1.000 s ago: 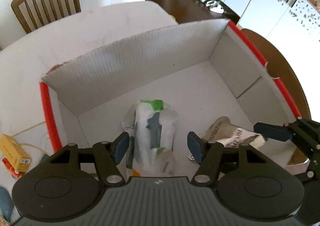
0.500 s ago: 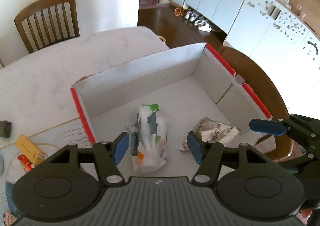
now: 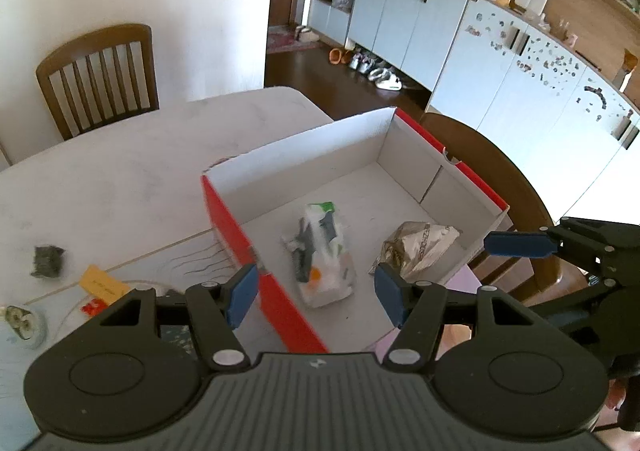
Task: Organize objects
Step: 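Open both grippers to drop both bags into the red box, then move both grippers back to the table toward the plush and white granule bag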
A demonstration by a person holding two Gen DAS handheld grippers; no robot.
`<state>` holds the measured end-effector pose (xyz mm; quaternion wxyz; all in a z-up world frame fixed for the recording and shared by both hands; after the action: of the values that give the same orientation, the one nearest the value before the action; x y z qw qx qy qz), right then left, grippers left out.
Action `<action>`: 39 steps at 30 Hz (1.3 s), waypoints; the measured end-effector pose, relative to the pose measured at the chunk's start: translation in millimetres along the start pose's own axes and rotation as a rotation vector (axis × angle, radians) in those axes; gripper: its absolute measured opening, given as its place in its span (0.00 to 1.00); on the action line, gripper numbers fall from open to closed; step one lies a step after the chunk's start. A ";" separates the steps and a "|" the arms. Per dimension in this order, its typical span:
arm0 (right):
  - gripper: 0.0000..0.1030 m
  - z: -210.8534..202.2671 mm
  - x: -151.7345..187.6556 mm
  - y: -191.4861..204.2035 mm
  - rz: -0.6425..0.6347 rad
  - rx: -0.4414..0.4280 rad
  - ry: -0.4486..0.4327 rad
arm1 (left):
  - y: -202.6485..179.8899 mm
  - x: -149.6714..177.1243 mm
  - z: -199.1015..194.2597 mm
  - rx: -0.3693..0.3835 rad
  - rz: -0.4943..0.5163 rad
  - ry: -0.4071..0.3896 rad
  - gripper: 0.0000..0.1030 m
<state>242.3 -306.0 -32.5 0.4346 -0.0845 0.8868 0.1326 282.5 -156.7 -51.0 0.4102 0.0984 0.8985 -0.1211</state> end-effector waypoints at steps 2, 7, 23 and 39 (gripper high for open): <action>0.78 -2.7 1.0 10.2 0.005 -0.010 -0.003 | 7.7 3.6 -11.9 0.004 0.003 -0.012 0.62; 0.81 -4.2 5.9 41.3 0.005 -0.030 -0.010 | 35.6 15.6 -39.8 0.000 -0.014 -0.036 0.64; 0.91 2.0 31.9 125.7 0.009 -0.059 -0.021 | 149.8 61.7 -119.9 -0.110 -0.078 -0.127 0.82; 0.92 30.7 63.9 184.0 0.009 -0.055 0.023 | 224.9 134.6 -127.7 -0.124 -0.147 -0.097 1.00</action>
<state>177.7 -123.8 -71.5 0.4212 -0.0941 0.8881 0.1578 166.8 105.8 -103.2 0.4486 0.0009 0.8882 -0.0996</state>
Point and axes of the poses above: each gripper's, at about its wrist camera, not at the fingertips, and z roughly the way its jaws point, y to its left, x to its underside, the point moved 4 cm from there along z, roughly the way its jaws point, and after that the axes turned 11 degrees about -y, right-handed, at the moved point
